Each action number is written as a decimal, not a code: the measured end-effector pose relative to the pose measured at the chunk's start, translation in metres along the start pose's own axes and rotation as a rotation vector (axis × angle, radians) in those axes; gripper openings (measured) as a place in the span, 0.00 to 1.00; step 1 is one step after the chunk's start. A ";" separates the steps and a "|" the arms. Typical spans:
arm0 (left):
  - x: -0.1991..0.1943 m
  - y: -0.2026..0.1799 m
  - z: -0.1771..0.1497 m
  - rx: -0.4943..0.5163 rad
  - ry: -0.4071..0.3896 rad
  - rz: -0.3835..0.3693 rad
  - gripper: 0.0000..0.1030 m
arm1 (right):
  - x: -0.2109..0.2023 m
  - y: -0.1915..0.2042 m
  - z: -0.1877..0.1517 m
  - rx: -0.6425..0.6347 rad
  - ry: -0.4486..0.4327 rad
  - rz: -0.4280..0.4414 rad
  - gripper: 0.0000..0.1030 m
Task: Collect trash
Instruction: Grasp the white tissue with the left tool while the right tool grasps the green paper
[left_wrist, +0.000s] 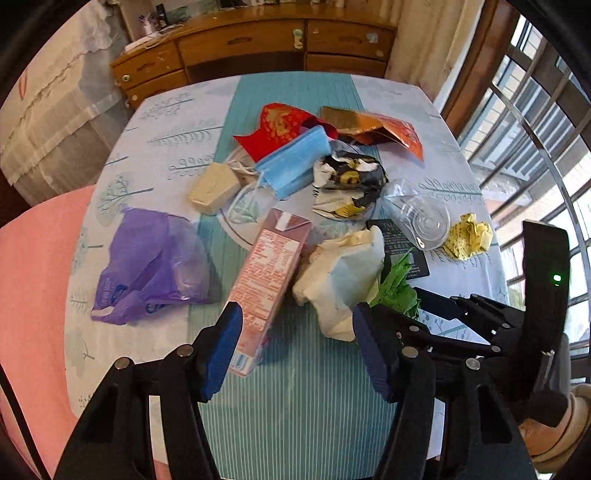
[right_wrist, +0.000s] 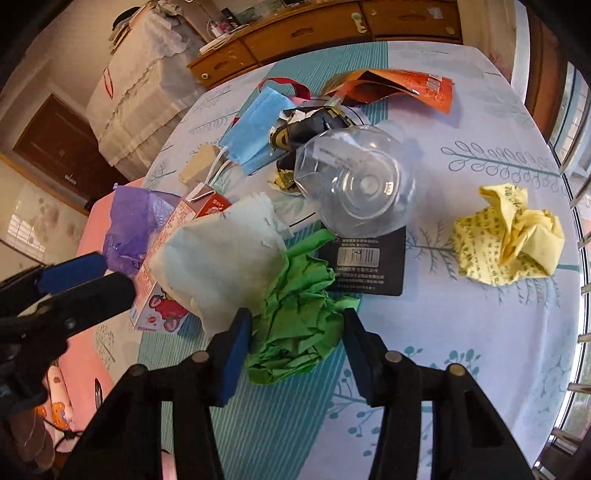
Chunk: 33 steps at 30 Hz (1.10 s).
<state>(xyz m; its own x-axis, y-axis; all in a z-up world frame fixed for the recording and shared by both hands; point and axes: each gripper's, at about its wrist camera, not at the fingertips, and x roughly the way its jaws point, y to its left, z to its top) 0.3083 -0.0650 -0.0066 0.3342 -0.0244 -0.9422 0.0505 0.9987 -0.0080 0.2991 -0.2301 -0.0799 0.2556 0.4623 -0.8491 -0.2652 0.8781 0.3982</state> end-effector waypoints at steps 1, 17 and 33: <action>0.004 -0.004 0.002 0.021 0.005 0.002 0.59 | -0.002 -0.002 0.000 -0.004 0.001 0.000 0.44; 0.046 -0.052 0.029 0.274 0.055 0.031 0.59 | -0.020 -0.038 -0.011 0.027 0.034 0.031 0.35; 0.071 -0.069 0.027 0.287 0.135 -0.041 0.48 | -0.026 -0.052 -0.013 0.043 0.038 0.031 0.36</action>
<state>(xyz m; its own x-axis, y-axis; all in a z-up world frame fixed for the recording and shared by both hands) 0.3536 -0.1367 -0.0643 0.1993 -0.0387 -0.9792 0.3311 0.9431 0.0302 0.2944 -0.2895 -0.0827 0.2123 0.4851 -0.8483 -0.2320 0.8683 0.4385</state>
